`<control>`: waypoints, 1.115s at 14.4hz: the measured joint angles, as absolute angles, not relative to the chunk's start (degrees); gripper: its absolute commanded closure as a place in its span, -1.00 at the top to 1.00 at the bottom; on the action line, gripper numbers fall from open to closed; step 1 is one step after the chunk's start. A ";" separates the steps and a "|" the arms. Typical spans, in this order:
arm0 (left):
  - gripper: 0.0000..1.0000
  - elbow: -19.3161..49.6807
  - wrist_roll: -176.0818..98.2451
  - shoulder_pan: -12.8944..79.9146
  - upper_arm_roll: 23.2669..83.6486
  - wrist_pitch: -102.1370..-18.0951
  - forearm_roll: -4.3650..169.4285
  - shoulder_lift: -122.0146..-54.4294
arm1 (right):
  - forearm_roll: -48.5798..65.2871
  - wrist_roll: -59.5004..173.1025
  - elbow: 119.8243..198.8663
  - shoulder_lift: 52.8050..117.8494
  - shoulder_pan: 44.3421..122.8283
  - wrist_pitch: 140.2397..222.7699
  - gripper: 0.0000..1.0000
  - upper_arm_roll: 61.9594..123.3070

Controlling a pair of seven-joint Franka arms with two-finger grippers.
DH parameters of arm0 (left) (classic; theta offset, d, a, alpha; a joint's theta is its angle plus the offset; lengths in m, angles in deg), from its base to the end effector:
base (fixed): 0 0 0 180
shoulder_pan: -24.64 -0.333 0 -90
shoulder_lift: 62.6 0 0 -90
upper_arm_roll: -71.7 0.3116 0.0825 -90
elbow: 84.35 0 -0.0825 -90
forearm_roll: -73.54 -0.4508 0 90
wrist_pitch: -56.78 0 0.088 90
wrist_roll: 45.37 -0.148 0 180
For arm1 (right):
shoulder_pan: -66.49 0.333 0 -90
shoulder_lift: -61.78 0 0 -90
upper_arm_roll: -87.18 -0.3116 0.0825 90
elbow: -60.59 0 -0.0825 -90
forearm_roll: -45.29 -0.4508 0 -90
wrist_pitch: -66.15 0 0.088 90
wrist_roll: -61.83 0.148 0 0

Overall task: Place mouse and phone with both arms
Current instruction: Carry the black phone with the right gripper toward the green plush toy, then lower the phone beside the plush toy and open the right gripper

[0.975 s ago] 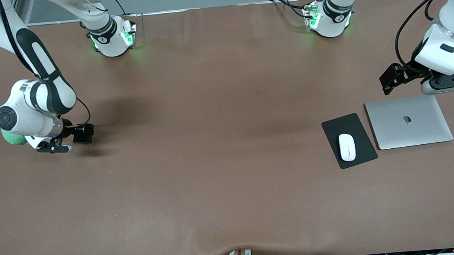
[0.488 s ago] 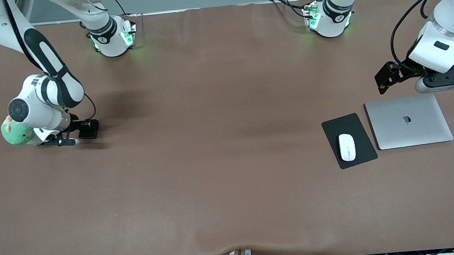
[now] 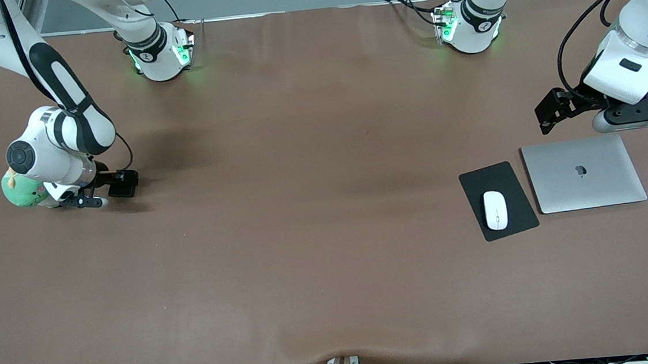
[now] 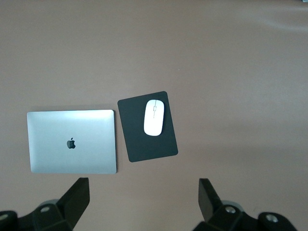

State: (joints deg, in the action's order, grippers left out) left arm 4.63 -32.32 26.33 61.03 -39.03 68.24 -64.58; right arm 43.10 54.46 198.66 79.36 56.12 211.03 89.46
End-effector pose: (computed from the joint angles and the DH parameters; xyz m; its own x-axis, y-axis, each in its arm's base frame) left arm 0.6335 -0.1241 0.5774 0.9948 0.0036 0.1020 0.0103 -0.9979 -0.0646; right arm 0.4803 -0.1096 0.0667 0.9755 -0.1197 -0.1845 -0.1269 -0.9915 -0.0276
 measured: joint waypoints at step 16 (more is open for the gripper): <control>1.00 2.39 -32.32 26.04 61.04 -39.00 68.24 -64.55 | 43.08 54.41 159.45 79.92 63.83 175.48 1.00 88.36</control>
State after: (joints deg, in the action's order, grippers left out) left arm 2.39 -32.32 26.04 61.04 -39.00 68.24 -64.55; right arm 43.08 54.41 159.45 79.92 63.83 175.48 88.36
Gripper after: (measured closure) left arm 0.000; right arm 0.000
